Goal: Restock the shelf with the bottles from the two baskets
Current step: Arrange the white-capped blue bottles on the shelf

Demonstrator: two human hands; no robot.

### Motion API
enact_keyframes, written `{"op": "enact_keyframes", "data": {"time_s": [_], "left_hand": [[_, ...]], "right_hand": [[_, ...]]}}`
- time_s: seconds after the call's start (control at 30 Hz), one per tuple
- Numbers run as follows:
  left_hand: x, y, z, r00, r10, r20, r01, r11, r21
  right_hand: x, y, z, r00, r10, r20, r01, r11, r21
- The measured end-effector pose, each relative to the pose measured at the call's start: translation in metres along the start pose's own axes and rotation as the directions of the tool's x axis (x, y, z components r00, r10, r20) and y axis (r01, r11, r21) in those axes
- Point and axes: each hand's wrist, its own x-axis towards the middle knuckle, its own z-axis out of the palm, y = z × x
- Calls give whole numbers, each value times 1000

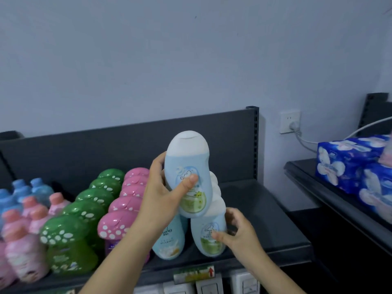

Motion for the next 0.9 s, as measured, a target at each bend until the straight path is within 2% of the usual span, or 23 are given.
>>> {"op": "enact_keyframes", "data": {"time_s": [0.1,0.2,0.3,0.37,0.47,0.57,0.67,0.8,0.9], "left_hand": [[1,2,12,1000,-3,15,3,1000,12],[6,4,26,999,16,42,-19,998,60],[13,11,44,994,37,105,-43,998,56],[18,16,56,986,55,157,-66,996,65],[28,19,68,976,76,204,-102,987,124],[45,17,75,965,71,252,-110,983,145],[68,16,73,941,11,337,-107,957,269],[101,7,52,915,-107,390,-141,820,555],[120,-8,32,883,-200,425,-159,724,671]], "right_hand": [[-3,-11,-13,996,-50,-68,52,998,26],[-2,-50,-39,976,-169,-140,184,978,99],[1,-96,-60,956,-292,-38,295,943,156],[4,-121,-67,947,-314,75,290,930,227],[15,-143,-76,957,-274,97,240,932,272],[32,-145,-80,980,-196,17,183,940,289],[49,-133,-82,985,-156,-73,170,950,263],[70,-97,-86,982,-64,-176,108,961,255],[87,-60,-86,975,-1,-222,50,975,218]]}}
